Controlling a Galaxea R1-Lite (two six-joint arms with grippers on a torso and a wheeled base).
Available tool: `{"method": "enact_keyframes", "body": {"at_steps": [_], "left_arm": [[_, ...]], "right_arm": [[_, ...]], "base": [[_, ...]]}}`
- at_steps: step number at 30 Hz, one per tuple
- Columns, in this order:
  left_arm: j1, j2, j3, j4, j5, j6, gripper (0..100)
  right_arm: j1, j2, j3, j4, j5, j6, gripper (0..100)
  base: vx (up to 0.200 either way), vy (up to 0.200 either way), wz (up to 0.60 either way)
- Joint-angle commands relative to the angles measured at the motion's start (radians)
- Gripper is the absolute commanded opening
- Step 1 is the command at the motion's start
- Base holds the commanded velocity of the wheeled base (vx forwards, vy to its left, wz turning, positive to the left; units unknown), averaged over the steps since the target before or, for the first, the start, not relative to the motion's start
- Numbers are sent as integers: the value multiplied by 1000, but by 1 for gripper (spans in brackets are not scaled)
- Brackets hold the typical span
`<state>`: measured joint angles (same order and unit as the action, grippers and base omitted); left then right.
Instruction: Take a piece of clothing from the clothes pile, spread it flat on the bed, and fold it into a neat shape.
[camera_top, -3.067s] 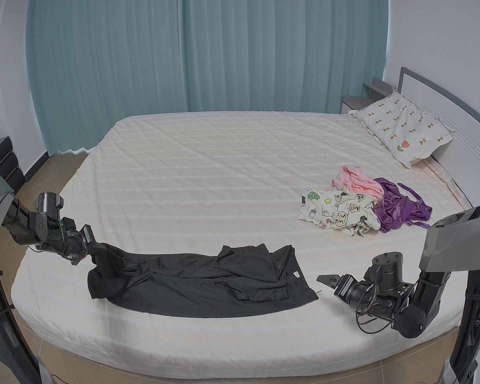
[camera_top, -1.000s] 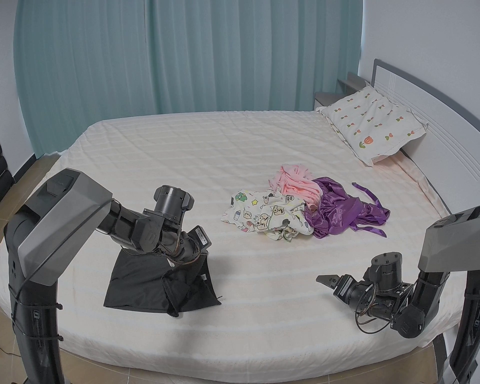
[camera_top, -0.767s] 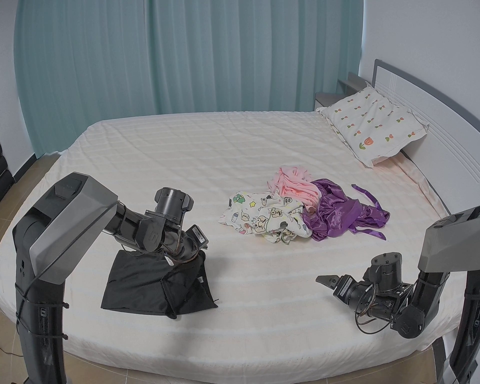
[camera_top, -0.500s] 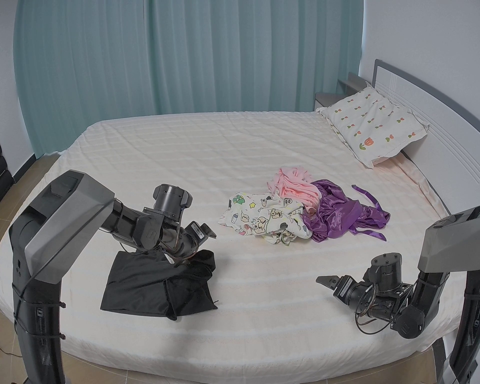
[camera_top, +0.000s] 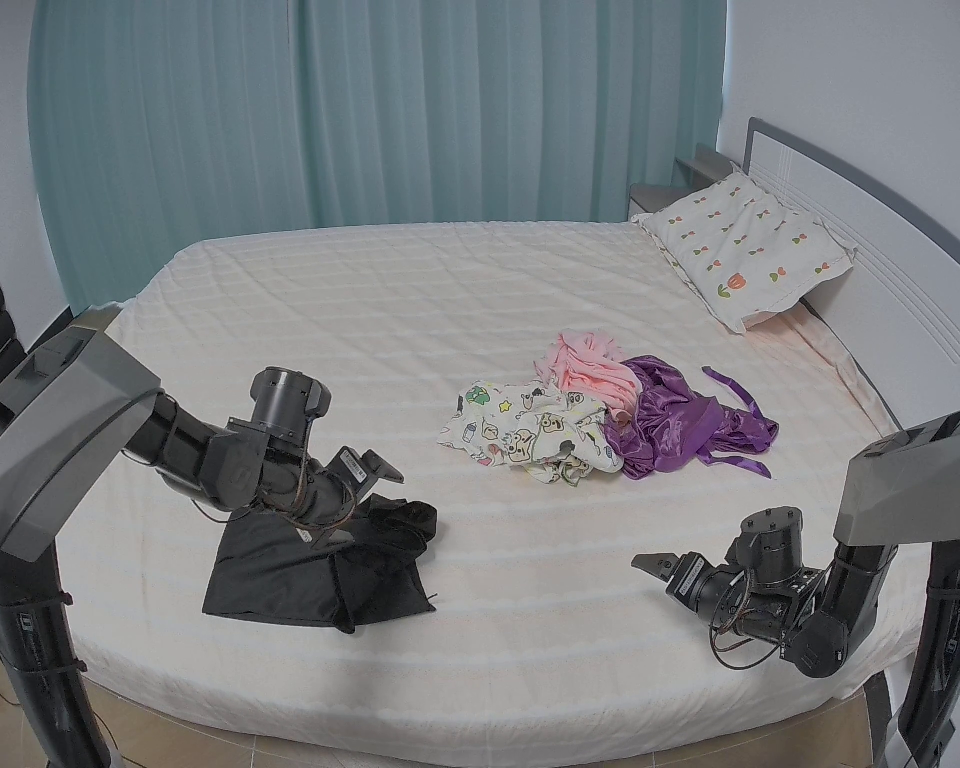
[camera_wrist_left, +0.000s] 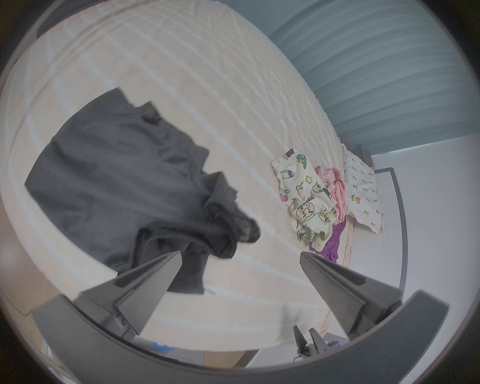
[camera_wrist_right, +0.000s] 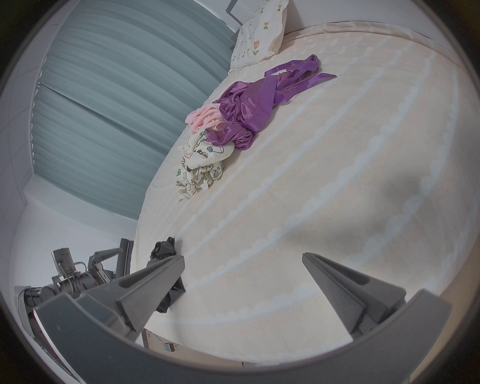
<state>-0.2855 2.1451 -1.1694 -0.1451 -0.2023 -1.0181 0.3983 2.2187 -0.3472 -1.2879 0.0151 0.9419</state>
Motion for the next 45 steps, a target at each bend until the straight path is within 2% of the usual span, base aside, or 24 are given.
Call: {"method": "enact_keyframes", "body": {"at_steps": [1, 8, 11, 15, 20, 25, 28, 31, 35, 36, 41, 45], "left_arm": [[66, -94, 157, -50, -66, -19, 100], [146, -90, 220, -74, -86, -22, 100], [174, -85, 235, -105, -140, -48, 100], [240, -140, 283, -129, -253, -71, 100], [313, -168, 307, -133, -321, -65, 100], [362, -156, 297, -139, -327, -62, 100], [381, -143, 306, -182, -331, -62, 100], [393, -125, 309, -220, -331, -65, 100], [399, -106, 309, -229, -331, -65, 100], [399, -105, 307, -229, -331, -63, 100], [399, -97, 307, -231, -331, -63, 100], [399, -90, 307, -231, -331, -62, 100]], "right_arm": [[1, 4, 1, -1, 0, 0, 100], [2, 4, 1, 1, 0, 0, 100], [2, 4, 2, -1, 0, -2, 100], [7, 4, -1, -1, -1, -3, 100], [31, -13, -9, 1, -7, -25, 100], [88, -8, -39, 9, -21, -61, 100], [132, -2, -75, 27, -70, -72, 100], [174, 6, -141, 105, -96, -144, 100], [238, 29, -242, 225, -142, -178, 100], [243, 32, -254, 237, -150, -181, 100], [260, 61, -380, 363, -164, -321, 100], [280, 64, -426, 401, -179, -345, 100]], "base": [[0, 0, 0], [0, 0, 0], [0, 0, 0], [0, 100, 0], [0, 200, 0], [0, 200, 0], [0, 200, 0], [0, 200, 0], [0, 200, 0], [0, 200, 0], [0, 200, 0], [0, 200, 0]]}}
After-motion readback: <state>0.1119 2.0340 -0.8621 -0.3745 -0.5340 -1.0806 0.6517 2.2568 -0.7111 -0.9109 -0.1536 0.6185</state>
